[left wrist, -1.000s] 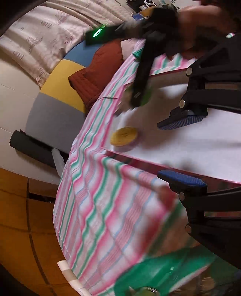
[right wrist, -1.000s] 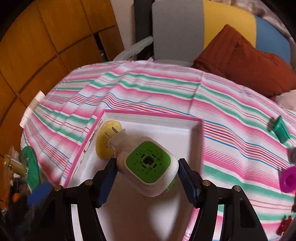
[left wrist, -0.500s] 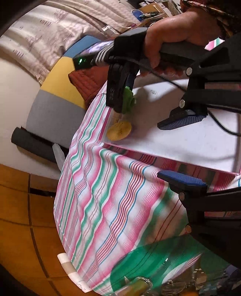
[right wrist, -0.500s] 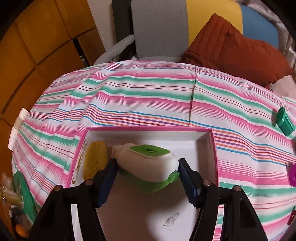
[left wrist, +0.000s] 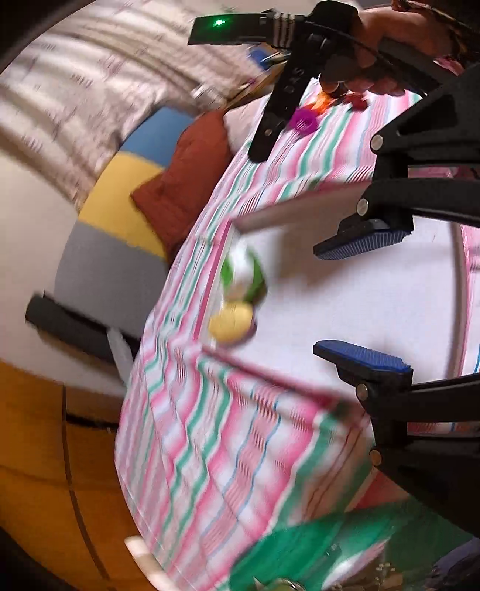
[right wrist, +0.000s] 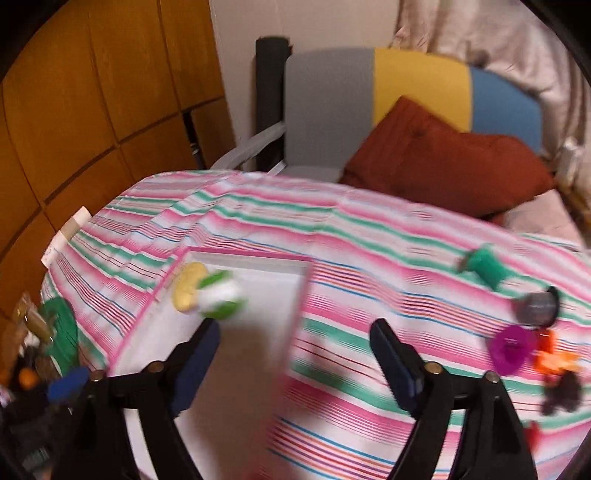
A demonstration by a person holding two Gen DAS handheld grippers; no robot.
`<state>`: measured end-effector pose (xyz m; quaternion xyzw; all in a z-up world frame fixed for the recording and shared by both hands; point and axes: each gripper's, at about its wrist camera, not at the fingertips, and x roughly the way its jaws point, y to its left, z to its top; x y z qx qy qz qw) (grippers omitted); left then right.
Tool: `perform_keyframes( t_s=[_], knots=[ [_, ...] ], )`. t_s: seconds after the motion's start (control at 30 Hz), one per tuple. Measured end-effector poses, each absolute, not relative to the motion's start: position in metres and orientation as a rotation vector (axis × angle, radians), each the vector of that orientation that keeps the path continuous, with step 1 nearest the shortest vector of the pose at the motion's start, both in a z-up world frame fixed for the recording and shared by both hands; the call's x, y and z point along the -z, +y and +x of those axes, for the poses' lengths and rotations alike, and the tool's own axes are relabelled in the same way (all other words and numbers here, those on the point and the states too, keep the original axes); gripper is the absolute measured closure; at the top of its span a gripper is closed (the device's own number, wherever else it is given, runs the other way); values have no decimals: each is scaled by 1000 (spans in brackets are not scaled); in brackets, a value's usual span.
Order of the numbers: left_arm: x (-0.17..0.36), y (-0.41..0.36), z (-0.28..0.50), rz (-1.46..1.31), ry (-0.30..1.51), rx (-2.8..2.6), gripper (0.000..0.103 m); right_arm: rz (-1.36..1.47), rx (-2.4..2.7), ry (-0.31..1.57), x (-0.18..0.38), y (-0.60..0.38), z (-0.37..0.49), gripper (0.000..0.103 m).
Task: Organize rigid objects
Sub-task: 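Lower the white-green device into the tray and open the right tool, then grasp the red block with the left tool while the right tool moves to the brown spiky piece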
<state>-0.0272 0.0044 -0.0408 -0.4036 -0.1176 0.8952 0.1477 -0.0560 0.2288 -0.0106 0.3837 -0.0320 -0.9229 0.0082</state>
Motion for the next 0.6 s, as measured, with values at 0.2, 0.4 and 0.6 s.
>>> perform_keyframes(
  t_s=[0.2,0.4,0.6],
  knots=[
    [37,55,-2,-1097,-216,-2460,57,1292,3004,-129,19,311,-2,15],
    [42,93,15,-1114,-107,-2375,57,1378,3063,-226,35,369,37,15],
    [45,119,28,-1127,-23,-2323,57,1421,3098,-278,45,399,61,15]
  ],
)
